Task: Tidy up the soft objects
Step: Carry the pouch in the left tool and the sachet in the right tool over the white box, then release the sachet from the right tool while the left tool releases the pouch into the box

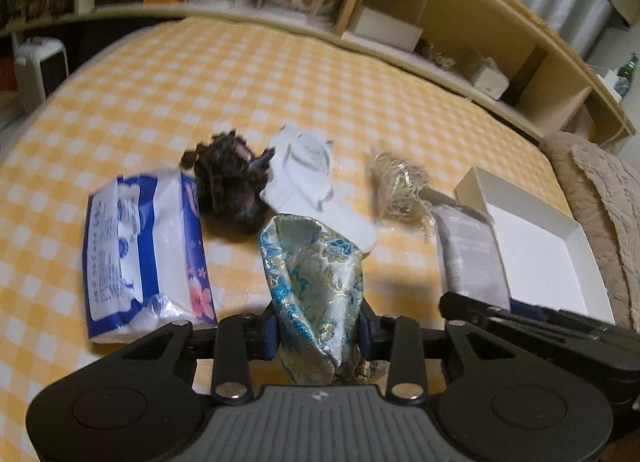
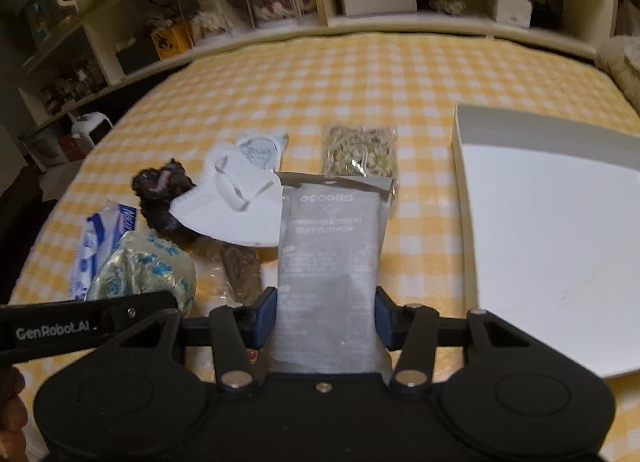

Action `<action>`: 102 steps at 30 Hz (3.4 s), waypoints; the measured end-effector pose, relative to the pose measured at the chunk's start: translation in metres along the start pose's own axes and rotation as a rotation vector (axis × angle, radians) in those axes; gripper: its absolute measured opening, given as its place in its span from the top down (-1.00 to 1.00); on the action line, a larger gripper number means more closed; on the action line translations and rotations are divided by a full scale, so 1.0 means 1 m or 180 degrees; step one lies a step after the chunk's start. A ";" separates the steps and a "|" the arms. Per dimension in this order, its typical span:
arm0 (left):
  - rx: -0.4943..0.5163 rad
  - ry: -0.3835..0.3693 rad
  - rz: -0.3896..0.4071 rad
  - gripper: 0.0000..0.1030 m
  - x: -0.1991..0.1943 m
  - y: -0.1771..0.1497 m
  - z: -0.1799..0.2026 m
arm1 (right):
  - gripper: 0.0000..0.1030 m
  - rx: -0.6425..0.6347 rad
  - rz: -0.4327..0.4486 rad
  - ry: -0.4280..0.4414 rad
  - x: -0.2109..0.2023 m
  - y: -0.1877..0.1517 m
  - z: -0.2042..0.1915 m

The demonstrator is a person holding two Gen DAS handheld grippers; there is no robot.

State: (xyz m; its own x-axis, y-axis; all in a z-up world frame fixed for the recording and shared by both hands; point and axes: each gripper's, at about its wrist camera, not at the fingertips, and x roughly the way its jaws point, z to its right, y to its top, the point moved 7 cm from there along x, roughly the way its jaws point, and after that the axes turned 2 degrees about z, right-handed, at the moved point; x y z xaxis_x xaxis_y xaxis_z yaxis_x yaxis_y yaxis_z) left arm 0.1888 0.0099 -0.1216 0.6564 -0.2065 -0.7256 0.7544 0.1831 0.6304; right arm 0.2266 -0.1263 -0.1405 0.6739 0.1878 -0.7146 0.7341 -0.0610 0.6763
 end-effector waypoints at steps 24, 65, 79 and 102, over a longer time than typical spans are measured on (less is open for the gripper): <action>0.0745 -0.0611 0.0467 0.27 -0.028 0.039 0.157 | 0.00 -0.0078 0.0583 -0.0270 -0.113 0.047 0.123; 0.0082 -0.1613 -0.0594 0.27 0.151 -0.048 0.343 | 0.00 0.0012 -0.0010 -0.0584 -0.045 -0.028 0.343; 0.0282 -0.1561 -0.0698 -0.37 0.151 -0.066 0.345 | -0.28 0.0195 0.0126 -0.0539 -0.084 -0.038 0.350; 0.0677 -0.1516 -0.0720 0.57 0.146 -0.081 0.346 | 0.06 0.0388 0.0075 -0.0544 -0.101 -0.050 0.352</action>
State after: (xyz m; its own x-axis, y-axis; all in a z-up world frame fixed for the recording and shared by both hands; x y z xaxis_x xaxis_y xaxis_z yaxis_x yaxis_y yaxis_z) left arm 0.2242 -0.3673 -0.1834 0.3701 -0.6378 -0.6754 0.8279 -0.1034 0.5513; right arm 0.1512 -0.4869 -0.1651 0.6877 0.0164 -0.7258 0.7156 -0.1834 0.6740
